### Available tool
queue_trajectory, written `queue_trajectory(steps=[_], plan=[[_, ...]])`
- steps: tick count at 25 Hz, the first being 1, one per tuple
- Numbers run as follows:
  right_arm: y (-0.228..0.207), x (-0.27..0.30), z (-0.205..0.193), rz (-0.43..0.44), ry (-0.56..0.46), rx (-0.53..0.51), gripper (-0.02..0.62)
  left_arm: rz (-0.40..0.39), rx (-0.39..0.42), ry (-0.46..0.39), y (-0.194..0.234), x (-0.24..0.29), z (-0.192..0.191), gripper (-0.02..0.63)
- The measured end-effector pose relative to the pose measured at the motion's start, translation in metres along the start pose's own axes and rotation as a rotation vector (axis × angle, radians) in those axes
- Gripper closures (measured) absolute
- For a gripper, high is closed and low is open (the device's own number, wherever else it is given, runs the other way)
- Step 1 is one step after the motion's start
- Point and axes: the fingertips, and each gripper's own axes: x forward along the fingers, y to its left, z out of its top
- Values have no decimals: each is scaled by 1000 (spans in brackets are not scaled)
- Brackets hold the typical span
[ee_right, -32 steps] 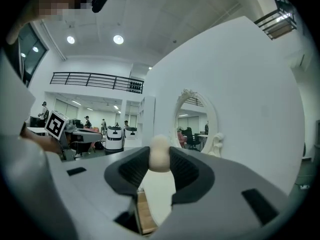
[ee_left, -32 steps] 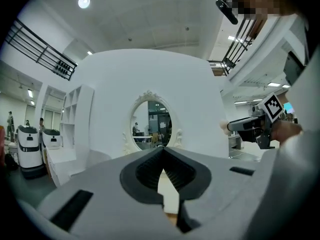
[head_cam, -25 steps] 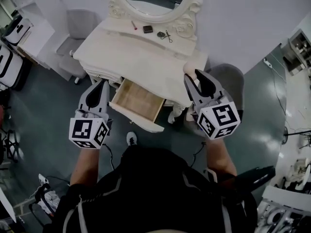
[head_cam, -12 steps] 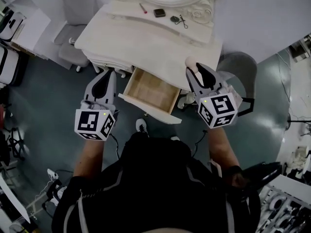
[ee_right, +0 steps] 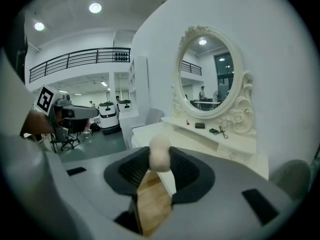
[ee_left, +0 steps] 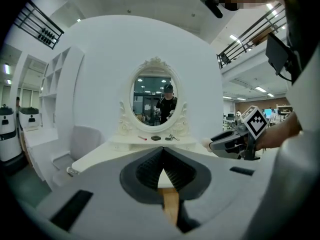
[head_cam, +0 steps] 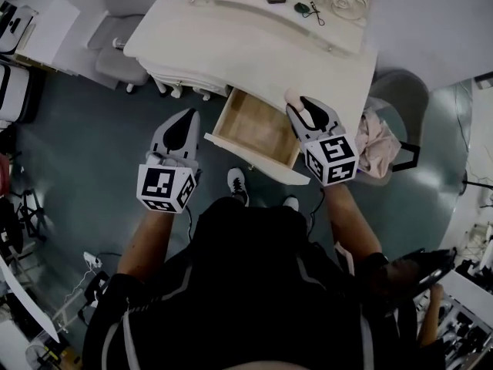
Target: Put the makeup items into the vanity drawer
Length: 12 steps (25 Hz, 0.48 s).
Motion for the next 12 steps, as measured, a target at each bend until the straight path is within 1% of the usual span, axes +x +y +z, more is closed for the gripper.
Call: queue_trajectory(steps=[5, 9, 12], plan=[[13, 41, -47, 33, 84, 22, 456, -15, 10, 42, 10, 7, -37, 603], [26, 70, -81, 67, 147, 16, 455, -46, -23, 104, 15, 12, -75, 603], [35, 89, -106, 95, 194, 8, 454, -51, -50, 147, 19, 19, -102, 603]])
